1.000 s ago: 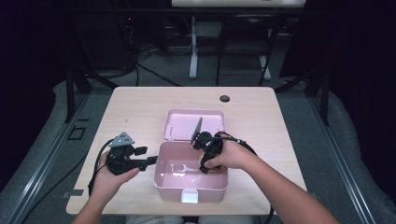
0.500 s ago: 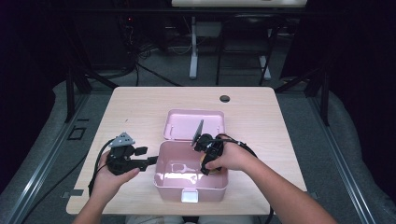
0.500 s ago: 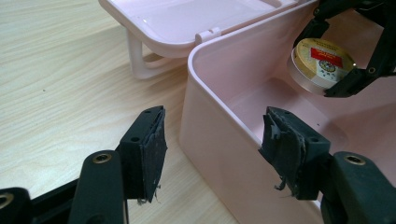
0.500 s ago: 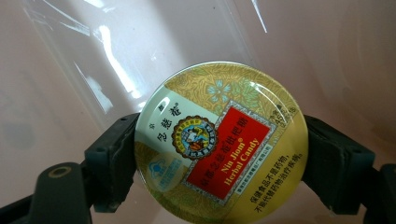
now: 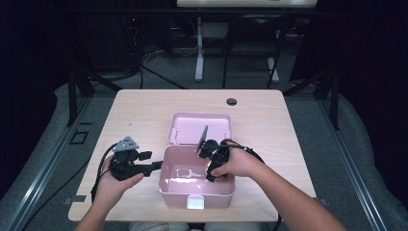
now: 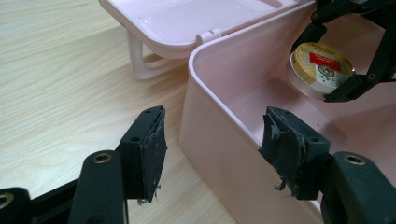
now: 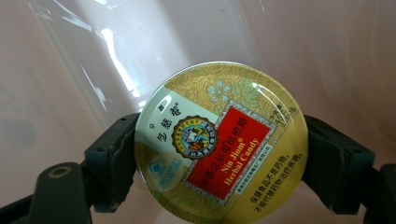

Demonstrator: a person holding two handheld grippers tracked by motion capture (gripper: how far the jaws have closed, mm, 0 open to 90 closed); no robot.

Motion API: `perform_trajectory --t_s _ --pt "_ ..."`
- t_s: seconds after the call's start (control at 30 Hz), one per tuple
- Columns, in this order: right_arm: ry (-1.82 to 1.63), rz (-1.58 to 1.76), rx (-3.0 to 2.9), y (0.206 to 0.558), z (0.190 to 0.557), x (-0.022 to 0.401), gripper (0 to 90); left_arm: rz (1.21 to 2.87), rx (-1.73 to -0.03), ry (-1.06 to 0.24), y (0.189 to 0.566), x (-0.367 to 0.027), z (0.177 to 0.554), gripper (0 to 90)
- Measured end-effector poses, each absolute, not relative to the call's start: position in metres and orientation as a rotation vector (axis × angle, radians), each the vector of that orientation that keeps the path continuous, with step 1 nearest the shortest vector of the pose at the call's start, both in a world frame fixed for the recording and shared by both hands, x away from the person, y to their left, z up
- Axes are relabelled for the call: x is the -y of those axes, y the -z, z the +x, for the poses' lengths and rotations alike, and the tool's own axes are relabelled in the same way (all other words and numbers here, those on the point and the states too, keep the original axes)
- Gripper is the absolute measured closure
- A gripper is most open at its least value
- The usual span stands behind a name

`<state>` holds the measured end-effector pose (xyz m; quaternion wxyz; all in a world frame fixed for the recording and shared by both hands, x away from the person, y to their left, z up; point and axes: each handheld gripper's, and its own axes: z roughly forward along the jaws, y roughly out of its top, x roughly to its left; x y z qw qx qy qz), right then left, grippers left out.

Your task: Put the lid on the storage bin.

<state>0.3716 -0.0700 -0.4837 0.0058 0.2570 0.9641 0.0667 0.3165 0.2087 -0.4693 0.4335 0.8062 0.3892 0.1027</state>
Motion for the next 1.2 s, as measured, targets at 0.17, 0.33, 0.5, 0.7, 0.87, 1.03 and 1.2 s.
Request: perform_trajectory --t_s 0.17,0.33,0.5,0.7,0.87,1.03,1.2 --pt "-0.217 0.755 -3.03 0.484 0.3703 0.0697 19.7 2.01 -0.969 -0.252 0.4693 -0.209 0.3167 39.4" --pt "-0.208 0.726 -3.037 0.4845 0.3695 0.0703 19.7 2.01 -0.968 -0.253 0.4692 -0.2089 0.3166 39.4" --pt "-0.208 0.705 -3.041 0.4845 0.3684 0.0701 19.7 2.007 -0.97 -0.256 0.4694 -0.2086 0.3165 39.4" --pt "-0.214 0.666 -3.044 0.4847 0.3669 0.0682 19.7 2.008 -0.969 -0.257 0.4693 -0.2085 0.3164 39.4" --pt "-0.194 0.618 -3.047 0.486 0.3659 0.0663 19.7 2.008 -0.968 -0.254 0.469 -0.2091 0.3165 39.4" --pt "-0.174 0.567 -3.053 0.4871 0.3644 0.0654 19.7 2.008 -0.967 -0.254 0.4689 -0.2092 0.3165 39.4" --pt "-0.164 0.499 -3.056 0.4879 0.3632 0.0656 19.7 2.01 -0.965 -0.256 0.4688 -0.209 0.3165 39.4"
